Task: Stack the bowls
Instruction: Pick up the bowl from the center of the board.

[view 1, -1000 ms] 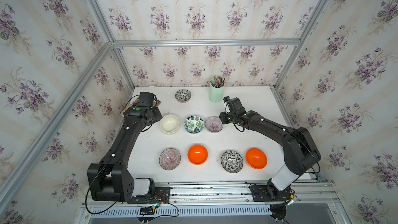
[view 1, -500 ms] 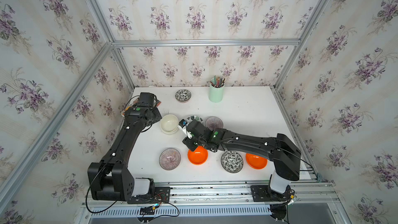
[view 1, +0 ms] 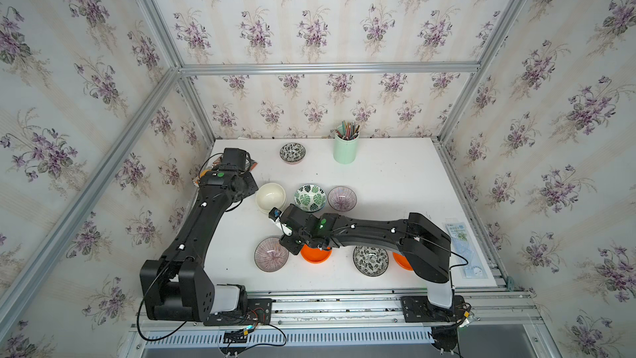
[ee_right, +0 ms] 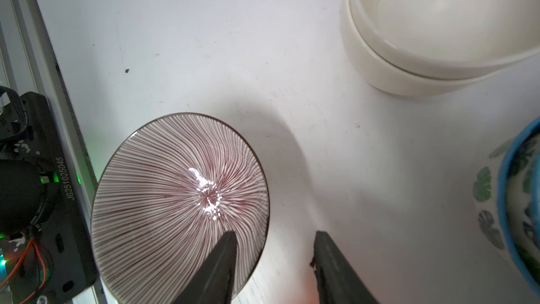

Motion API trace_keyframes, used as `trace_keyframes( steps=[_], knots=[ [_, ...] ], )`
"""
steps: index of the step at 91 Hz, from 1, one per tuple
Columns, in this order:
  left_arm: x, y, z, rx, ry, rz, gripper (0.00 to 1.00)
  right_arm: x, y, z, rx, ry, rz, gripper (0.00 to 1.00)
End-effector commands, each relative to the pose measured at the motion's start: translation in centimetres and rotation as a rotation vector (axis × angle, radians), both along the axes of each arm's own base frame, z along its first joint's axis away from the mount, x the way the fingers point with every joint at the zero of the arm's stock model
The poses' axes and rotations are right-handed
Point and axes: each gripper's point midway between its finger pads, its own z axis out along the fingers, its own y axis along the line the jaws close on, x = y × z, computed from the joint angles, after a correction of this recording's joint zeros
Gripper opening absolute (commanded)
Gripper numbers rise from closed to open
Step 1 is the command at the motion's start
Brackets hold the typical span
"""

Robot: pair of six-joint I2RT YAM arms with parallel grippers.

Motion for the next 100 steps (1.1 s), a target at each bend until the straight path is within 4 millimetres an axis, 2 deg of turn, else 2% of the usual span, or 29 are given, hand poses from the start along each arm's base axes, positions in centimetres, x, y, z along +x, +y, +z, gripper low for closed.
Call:
trace_keyframes(
  steps=[1, 23, 34, 51, 64, 76, 84, 100],
  knots=[
    [-0.2, 0.3, 0.1, 0.012, 0.003, 0.012, 0.31, -0.1, 0.5, -0.3, 0.005, 0.013, 0.009, 0.48],
    [-0.3, 0.5, 0.3, 0.012, -0.004, 0.017, 0.31, -0.4, 1.1, -1.5, 0.001, 0.039, 0.017, 0.41],
    [-0.3, 0.5, 0.4, 0.011, -0.007, 0.019, 0.31, -0.4, 1.5, -1.7, 0.004, 0.047, 0.02, 0.29],
    [-0.4, 0.6, 0.4, 0.014, -0.006, 0.019, 0.31, -0.3, 2.0, -2.1, 0.003, 0.058, 0.025, 0.19],
    [-0.5, 0.7, 0.5, 0.015, -0.007, 0.021, 0.31, -0.3, 2.1, -1.9, 0.011, 0.061, 0.023, 0.07],
    [-0.5, 0.8, 0.6, 0.013, -0.014, 0.025, 0.31, 0.1, 2.1, -0.4, 0.047, 0.052, 0.012, 0.0],
    [-0.4, 0.7, 0.7, 0.01, -0.017, 0.026, 0.31, 0.5, 2.1, 1.3, 0.086, 0.048, 0.0, 0.0],
    [-0.3, 0.7, 1.1, 0.009, -0.025, 0.028, 0.31, 1.5, 1.1, 7.1, 0.209, 0.04, -0.015, 0.0]
  ],
)
